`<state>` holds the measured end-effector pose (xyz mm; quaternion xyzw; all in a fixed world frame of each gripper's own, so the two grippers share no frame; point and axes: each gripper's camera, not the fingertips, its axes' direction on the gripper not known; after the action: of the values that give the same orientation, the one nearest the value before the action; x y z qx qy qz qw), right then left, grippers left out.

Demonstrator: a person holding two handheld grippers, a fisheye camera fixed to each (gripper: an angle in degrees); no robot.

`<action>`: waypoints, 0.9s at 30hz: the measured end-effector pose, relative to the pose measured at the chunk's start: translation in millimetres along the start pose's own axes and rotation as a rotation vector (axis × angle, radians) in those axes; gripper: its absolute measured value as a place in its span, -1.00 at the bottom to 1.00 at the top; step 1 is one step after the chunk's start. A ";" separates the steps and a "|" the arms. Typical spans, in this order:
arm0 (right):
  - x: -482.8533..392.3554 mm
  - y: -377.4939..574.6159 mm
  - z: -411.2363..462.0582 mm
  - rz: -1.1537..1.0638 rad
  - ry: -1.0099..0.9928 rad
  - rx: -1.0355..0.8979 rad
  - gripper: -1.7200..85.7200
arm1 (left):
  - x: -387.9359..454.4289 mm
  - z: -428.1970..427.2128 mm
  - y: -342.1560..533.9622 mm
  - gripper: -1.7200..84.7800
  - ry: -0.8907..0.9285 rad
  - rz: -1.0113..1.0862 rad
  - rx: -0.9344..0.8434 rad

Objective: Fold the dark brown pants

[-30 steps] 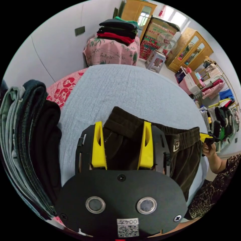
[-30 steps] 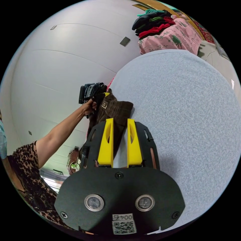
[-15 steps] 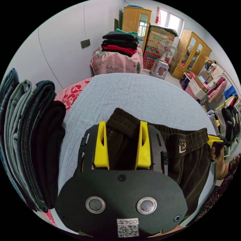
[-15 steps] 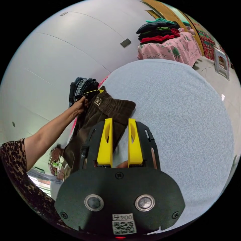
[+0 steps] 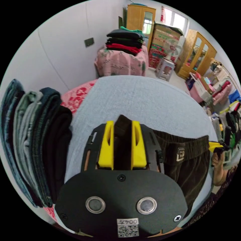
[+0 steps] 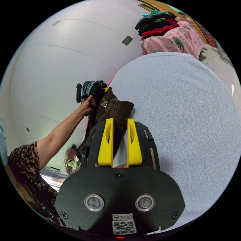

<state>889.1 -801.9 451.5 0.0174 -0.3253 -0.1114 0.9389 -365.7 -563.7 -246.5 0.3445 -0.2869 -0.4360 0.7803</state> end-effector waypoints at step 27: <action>-76.8 37.5 -37.8 -0.259 0.065 0.228 -0.83 | 10.6 -47.5 -22.4 -0.91 0.269 0.026 0.157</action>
<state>861.1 -749.9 379.1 0.1691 -0.3003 -0.1933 0.9186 -336.1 -567.9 -290.9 0.4558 -0.2174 -0.3523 0.7880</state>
